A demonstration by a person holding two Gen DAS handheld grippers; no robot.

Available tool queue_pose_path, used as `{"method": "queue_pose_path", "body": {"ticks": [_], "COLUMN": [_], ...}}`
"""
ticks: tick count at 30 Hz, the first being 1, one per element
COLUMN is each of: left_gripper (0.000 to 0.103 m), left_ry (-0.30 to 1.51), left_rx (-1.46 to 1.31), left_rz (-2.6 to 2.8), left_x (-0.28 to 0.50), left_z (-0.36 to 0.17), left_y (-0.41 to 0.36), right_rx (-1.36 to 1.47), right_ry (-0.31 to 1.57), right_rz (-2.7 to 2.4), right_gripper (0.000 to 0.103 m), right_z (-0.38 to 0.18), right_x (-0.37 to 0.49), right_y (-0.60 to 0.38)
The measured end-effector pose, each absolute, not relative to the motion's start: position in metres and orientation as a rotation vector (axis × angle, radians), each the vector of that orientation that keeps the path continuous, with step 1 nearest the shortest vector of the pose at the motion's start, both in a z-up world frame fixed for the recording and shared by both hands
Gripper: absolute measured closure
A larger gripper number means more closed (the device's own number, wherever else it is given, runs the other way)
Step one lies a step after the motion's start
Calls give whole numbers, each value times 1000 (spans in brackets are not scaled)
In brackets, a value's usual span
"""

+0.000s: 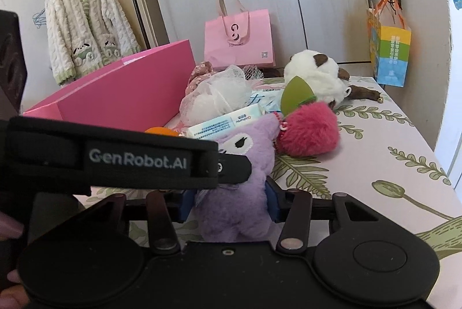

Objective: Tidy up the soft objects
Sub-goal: 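Reach the left tool to the purple plush doll and close on it, then lift the purple plush doll with the left tool over the pink box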

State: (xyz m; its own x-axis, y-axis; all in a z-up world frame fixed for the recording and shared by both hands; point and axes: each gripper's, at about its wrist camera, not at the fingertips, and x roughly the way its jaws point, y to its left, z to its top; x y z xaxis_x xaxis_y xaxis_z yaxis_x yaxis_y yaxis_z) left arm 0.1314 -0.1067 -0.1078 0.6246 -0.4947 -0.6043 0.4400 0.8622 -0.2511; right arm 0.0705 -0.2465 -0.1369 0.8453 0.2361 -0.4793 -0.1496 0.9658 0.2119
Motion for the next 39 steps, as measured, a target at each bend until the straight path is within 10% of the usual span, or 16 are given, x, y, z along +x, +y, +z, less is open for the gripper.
{"method": "queue_pose_path", "body": {"ticks": [39], "left_gripper": [50], "left_ry": [765], "left_rx": [-29], "left_rz": [-549], "left_x": [95], "left_z": [-72], "left_y": [-69], "right_rx": [219], "right_ry": [645], "right_rz": [228], "right_gripper": [51], "right_z": [-100], "right_x": [45], "right_y": [-212]}}
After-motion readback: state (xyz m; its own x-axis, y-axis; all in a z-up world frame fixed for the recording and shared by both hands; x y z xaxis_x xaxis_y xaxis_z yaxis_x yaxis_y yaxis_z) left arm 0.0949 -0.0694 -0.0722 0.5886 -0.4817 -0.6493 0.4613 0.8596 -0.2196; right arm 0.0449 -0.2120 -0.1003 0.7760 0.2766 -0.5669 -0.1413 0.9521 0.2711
